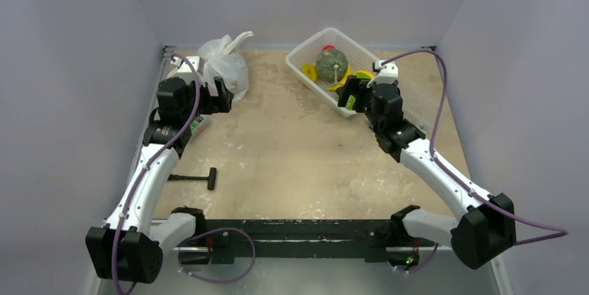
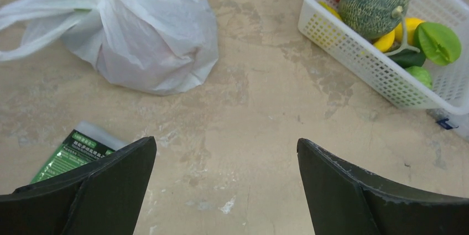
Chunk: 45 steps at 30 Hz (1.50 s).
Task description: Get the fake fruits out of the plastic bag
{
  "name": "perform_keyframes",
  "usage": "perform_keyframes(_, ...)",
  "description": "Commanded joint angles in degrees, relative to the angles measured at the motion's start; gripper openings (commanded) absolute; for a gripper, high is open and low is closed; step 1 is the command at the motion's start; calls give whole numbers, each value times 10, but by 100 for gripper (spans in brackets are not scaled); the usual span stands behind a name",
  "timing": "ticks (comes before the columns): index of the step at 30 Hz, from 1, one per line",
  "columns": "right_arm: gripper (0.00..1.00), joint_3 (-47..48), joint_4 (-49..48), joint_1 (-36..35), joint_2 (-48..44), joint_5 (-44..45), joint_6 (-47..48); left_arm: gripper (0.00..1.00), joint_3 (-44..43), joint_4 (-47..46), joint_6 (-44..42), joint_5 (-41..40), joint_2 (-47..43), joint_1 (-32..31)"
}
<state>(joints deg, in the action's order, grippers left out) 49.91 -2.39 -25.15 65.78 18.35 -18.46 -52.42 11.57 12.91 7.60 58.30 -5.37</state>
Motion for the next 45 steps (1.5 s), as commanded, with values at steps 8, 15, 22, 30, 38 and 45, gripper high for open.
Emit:
perform_keyframes(8, 99, 46, 7, -38, 20, -64, -29, 100, -41, 39, 8, -7, 57, -14)
perform_keyframes(15, 99, 43, 2, -53, 7, -112, -32, 100, -18, 10, 38, -31, 72, -16)
perform_keyframes(22, 99, 35, -10, -56, -11, -144, -34, 100, -64, -22, 119, -87, 149, -11)
perform_keyframes(30, 99, 45, 2, -101, -15, -112, -25, 100, -128, -66, 264, -191, 266, 22)
perform_keyframes(38, 99, 50, -1, -153, -29, -82, -1, 100, -188, -166, 344, -262, 401, 22)
perform_keyframes(45, 99, 56, 1, -181, -27, -66, 22, 97, -310, -64, 342, -273, 510, 22)
